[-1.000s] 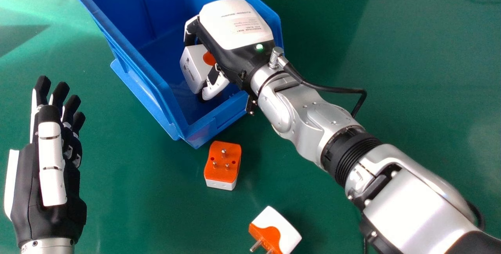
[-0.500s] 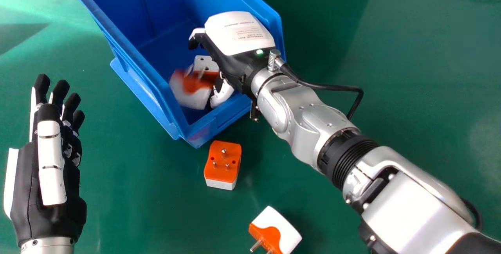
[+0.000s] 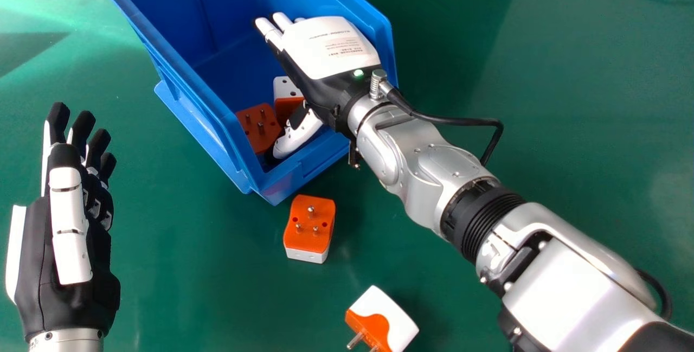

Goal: Pick all objects and put in blue box

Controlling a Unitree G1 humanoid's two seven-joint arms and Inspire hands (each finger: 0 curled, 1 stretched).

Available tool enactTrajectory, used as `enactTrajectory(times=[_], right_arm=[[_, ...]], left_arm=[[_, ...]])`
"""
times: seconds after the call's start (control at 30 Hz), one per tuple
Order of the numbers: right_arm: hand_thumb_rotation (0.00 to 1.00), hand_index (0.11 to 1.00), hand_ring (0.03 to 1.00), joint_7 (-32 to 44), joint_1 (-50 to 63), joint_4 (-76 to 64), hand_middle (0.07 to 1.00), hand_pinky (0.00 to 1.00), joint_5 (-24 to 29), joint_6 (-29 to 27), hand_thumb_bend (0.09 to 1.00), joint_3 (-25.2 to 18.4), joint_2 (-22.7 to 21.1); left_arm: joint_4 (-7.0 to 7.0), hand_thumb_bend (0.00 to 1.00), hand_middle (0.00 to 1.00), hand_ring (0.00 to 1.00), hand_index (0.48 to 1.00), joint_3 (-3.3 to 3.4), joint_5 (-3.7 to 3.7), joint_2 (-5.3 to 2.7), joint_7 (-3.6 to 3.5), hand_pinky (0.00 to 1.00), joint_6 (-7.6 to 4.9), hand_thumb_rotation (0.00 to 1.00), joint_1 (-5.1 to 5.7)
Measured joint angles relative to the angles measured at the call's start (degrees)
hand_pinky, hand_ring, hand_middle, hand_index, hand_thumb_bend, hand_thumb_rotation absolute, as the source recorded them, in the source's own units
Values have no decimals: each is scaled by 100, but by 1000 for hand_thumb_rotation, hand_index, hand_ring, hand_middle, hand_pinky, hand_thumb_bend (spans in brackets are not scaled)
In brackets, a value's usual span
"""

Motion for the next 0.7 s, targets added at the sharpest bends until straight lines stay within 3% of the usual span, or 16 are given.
enactTrajectory(times=[0.17,0.7], right_arm=[[411,966,940,1,0,-124,988,823,7,28,935,-7,-22],[323,956,937,16,203,-1509,975,817,60,176,897,-158,-426]], left_arm=[[1,456,987,977,1000,0,-3,0,-5,992,0,957,-51],[-9,448,973,965,998,-46,20,2,17,992,5,967,-13]])
